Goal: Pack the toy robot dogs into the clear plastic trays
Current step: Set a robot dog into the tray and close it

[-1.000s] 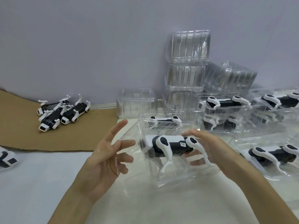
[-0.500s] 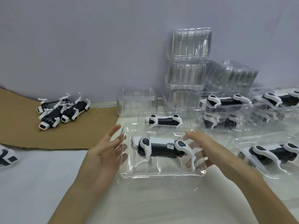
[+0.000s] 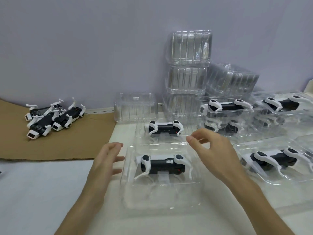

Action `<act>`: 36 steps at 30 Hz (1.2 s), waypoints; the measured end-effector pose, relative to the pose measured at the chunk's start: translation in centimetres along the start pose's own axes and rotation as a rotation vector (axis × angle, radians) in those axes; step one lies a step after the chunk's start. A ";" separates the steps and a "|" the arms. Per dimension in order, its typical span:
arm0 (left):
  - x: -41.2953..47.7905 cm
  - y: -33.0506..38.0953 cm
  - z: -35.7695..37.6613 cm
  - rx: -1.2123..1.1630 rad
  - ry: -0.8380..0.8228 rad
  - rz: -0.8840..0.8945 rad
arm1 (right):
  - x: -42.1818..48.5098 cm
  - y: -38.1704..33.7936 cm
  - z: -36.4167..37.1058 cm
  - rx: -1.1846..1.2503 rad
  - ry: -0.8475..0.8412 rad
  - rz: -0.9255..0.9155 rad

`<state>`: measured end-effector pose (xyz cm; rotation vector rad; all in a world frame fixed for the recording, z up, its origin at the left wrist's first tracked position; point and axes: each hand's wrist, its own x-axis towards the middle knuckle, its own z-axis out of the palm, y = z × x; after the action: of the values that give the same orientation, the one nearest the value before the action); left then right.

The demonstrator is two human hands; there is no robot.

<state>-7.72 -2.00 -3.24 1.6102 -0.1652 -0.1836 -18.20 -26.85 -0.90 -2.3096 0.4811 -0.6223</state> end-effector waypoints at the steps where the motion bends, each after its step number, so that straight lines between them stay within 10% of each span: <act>1: -0.1 0.0 0.1 0.043 0.008 0.024 | -0.1 -0.2 0.0 0.057 0.037 -0.083; 6: -0.7 -0.5 0.9 0.244 -0.082 0.195 | -2.5 -3.1 1.0 0.037 -0.314 -0.464; 14: -1.4 -0.4 1.8 0.083 -0.503 0.157 | -4.6 -6.3 1.9 -0.286 -0.418 -0.488; 36: -1.1 -1.1 1.3 0.293 -0.348 0.302 | -5.5 -2.0 0.0 -0.321 -0.432 -0.426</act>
<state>-9.07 -3.01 -4.39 1.8098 -0.7277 -0.2115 -22.37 -22.76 -1.14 -2.7817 -0.1315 -0.2261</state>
